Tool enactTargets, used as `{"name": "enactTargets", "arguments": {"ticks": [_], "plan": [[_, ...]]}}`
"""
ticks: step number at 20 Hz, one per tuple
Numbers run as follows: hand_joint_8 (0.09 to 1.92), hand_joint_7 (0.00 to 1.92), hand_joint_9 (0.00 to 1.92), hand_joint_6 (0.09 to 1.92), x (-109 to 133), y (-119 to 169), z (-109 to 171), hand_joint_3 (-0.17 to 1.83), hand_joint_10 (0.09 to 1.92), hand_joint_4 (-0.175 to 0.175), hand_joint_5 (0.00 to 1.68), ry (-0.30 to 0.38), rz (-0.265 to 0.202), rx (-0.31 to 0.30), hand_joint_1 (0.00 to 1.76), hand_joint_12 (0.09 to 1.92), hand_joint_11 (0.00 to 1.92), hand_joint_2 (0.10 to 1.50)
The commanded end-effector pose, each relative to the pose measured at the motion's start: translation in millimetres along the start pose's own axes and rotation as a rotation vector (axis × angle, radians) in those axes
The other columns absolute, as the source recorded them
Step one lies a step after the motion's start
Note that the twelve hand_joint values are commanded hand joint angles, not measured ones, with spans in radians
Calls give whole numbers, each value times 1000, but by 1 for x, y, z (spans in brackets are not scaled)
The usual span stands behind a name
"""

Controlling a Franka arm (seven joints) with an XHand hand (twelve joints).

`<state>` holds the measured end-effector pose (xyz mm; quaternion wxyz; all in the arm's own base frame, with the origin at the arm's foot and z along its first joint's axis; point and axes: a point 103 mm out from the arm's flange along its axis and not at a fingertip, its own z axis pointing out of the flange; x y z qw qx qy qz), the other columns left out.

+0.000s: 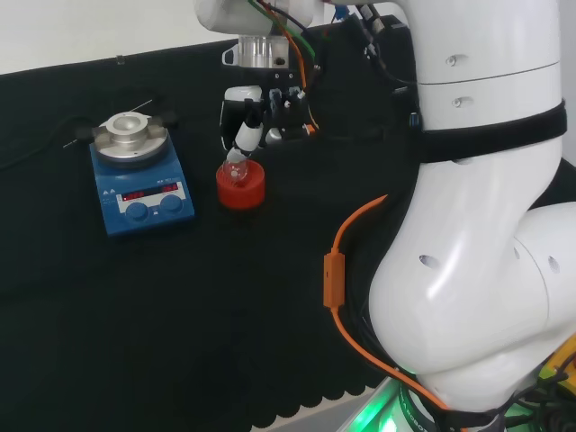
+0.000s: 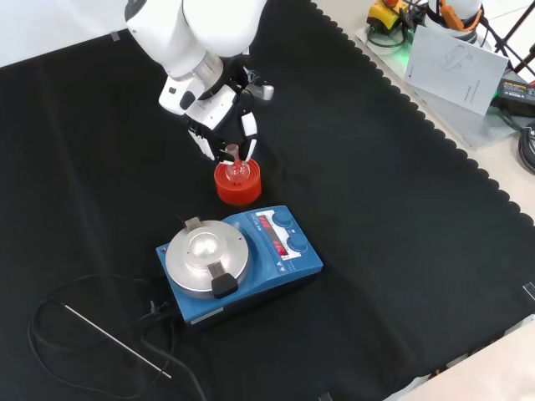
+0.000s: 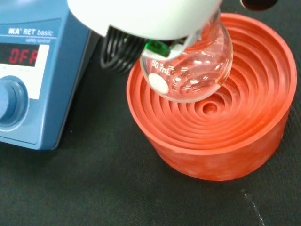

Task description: Pick up the round-bottom flask.

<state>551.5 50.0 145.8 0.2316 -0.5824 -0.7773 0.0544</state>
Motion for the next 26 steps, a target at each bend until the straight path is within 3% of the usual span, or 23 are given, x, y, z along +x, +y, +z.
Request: {"name": "enactTargets", "arguments": {"ticks": [1,26], "plan": [[517,1432,1451,716,3,-10,-6,753,374,-90,1214,-13,4,2,1314,907,1375,590],[511,1448,1484,712,28,-25,-23,799,340,-98,1228,-39,-3,-26,1318,843,1420,560]]}}
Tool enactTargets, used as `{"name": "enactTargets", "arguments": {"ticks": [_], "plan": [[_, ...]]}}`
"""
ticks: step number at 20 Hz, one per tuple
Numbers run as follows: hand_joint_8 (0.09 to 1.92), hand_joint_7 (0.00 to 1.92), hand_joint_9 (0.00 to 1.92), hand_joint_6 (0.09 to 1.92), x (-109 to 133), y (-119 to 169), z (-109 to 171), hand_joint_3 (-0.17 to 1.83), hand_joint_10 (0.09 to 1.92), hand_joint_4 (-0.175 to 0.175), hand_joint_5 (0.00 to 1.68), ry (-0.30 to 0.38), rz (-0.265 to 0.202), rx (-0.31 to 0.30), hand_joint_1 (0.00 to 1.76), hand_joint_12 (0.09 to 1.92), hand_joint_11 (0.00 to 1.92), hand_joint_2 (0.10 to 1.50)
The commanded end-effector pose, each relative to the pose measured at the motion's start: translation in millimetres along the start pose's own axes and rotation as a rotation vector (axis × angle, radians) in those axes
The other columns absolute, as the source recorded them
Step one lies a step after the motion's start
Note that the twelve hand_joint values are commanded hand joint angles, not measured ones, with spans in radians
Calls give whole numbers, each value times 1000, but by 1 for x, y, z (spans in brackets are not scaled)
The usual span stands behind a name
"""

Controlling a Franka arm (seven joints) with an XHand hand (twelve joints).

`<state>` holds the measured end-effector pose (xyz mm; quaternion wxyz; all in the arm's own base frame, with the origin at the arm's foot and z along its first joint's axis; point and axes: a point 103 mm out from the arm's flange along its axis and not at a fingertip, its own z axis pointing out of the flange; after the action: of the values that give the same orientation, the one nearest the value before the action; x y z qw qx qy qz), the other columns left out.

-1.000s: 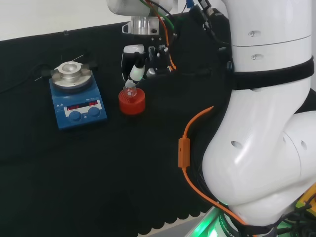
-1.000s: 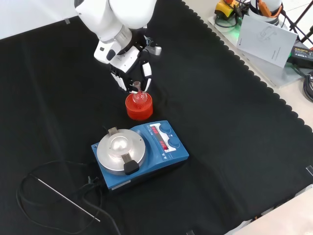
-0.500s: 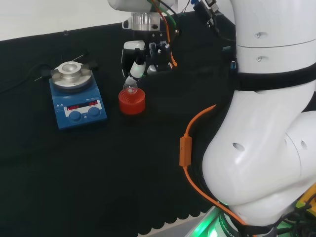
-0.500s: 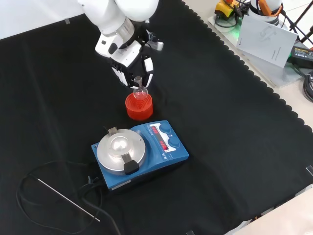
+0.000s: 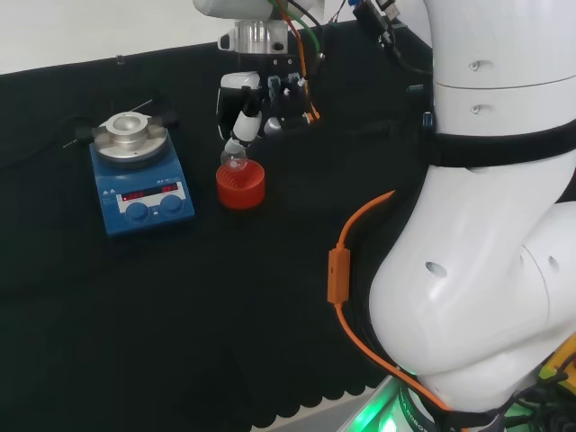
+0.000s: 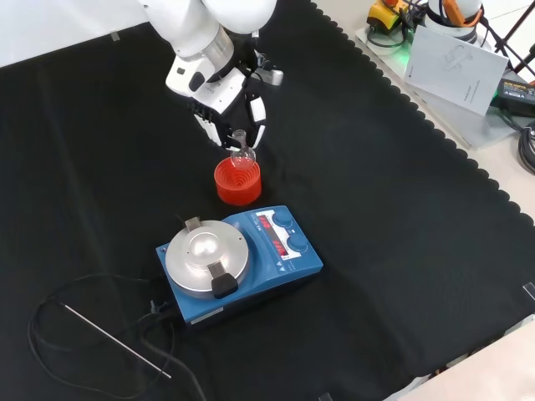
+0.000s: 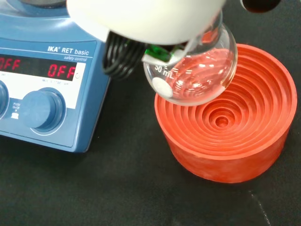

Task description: Pick up the round-bottom flask.

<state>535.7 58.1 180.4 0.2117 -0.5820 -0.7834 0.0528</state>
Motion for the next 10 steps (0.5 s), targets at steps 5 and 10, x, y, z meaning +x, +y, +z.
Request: {"name": "enactTargets", "arguments": {"ticks": [5,10], "plan": [[511,1449,1486,710,7,-2,-5,801,340,-97,1230,-3,7,-4,1318,842,1422,558],[511,1449,1487,710,7,-1,-7,802,339,-97,1231,-11,8,-4,1318,841,1423,557]]}}
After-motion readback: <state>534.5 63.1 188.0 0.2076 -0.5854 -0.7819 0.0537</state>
